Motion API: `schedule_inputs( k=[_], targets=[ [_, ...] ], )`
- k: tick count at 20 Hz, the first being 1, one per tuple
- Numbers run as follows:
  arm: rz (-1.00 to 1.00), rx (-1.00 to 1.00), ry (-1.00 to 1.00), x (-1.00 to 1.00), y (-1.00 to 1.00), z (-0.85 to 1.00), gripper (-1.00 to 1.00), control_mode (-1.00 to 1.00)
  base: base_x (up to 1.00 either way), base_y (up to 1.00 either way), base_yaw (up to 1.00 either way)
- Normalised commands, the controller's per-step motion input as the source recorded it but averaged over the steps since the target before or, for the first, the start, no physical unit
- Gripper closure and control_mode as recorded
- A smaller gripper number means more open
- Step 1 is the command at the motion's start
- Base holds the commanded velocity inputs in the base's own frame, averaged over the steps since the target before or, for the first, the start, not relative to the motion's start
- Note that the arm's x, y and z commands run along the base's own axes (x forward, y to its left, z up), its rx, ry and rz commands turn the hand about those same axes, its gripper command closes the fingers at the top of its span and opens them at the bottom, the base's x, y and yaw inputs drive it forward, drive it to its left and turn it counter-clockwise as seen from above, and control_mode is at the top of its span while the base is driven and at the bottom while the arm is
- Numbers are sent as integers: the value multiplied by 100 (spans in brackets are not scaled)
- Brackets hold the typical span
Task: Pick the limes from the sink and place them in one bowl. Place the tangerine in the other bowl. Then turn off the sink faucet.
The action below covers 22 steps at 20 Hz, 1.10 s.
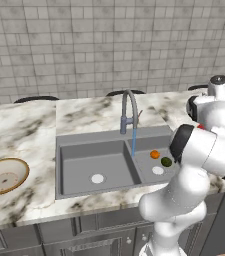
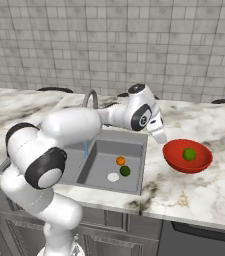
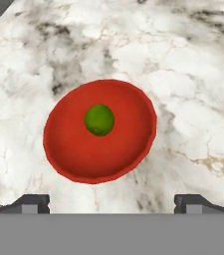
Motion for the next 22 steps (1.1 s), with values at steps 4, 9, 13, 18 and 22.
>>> schedule_inputs(
  k=[4,9,13,18,22],
  targets=[
    [9,0,10,-22,67,31,-100,-100,0,0,0],
    [14,1,13,-14,58,13,-100,-100,0,0,0],
    [24,5,16,-14,44,0,-100,-100,0,0,0],
    [23,5,14,-19,33,0,-100,-100,0,0,0],
    [12,3,1,-13,35,-4,-100,-100,0,0,0]
  ],
)
